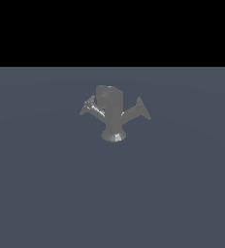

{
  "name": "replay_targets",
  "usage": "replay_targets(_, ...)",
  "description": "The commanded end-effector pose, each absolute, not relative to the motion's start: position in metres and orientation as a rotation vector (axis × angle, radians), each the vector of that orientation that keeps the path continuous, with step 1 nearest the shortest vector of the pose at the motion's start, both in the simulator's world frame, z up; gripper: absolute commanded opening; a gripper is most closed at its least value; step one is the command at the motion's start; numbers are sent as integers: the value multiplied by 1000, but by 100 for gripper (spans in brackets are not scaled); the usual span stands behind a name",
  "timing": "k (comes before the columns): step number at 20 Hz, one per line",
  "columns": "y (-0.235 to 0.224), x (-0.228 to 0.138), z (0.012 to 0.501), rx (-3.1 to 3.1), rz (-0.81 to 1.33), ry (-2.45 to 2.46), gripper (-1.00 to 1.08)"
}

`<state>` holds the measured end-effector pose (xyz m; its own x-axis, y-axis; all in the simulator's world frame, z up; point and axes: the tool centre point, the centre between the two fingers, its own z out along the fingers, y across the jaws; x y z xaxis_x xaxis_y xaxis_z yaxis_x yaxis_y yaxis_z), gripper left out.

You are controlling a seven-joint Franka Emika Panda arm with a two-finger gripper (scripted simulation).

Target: Turn on the faucet by rotating a designated handle.

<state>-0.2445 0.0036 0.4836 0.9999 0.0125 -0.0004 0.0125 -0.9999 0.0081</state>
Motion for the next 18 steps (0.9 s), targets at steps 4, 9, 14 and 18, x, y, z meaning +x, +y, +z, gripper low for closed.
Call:
replay_targets(4, -1, -216, 425, 3172, -120, 23, -12)
replay_targets(9, -55, -193, 339, 3182, -234, -139, 4)
replay_targets(14, -64, -143, 293, 3232, -182, -67, -68)
replay_targets(18, -66, -95, 261, 3277, -75, 3, -60)
